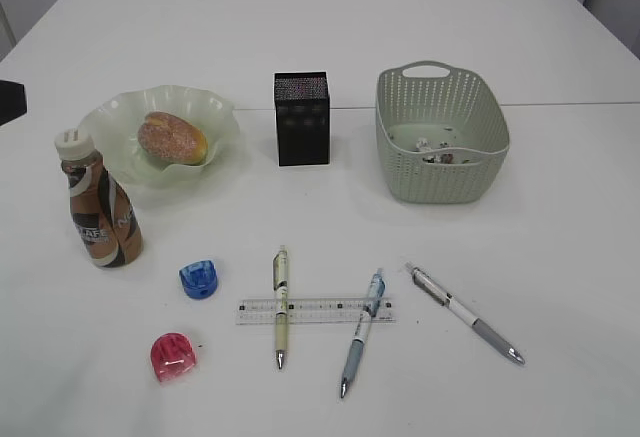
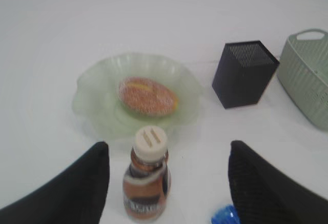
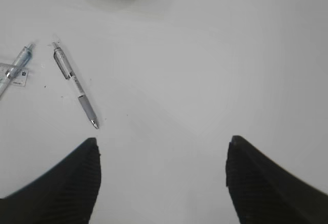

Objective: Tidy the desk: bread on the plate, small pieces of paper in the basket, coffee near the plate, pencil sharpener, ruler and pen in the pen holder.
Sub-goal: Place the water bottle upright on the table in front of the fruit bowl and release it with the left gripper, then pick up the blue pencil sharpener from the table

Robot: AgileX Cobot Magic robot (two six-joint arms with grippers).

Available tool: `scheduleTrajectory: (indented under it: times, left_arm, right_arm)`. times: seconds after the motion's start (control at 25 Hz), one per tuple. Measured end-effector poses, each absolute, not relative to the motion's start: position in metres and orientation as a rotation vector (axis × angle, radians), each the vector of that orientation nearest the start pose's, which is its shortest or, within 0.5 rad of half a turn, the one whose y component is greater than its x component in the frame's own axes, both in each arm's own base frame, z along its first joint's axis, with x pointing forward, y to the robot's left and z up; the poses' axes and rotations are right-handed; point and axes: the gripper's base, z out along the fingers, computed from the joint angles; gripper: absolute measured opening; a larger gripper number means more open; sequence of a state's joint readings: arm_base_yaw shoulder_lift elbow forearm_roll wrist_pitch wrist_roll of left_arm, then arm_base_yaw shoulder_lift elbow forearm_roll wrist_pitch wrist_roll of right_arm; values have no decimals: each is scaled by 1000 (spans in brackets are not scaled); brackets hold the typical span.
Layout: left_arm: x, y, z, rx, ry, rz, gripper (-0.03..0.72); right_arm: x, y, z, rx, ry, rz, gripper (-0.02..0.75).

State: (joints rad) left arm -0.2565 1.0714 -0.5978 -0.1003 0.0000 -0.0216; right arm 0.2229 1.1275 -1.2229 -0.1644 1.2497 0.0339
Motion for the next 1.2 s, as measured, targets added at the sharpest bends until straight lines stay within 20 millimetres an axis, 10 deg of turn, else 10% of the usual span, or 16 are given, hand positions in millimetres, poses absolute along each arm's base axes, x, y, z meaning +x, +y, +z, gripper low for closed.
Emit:
scheduleTrajectory:
  times: [0.48, 1.2]
  left_arm:
    - [177, -68, 318, 37, 2463, -543, 375]
    - [230, -139, 228, -73, 2775, -549, 371]
  right_arm:
    - [197, 36, 382, -257, 2617, -44, 561]
    - [196, 41, 382, -250, 2625, 34, 561]
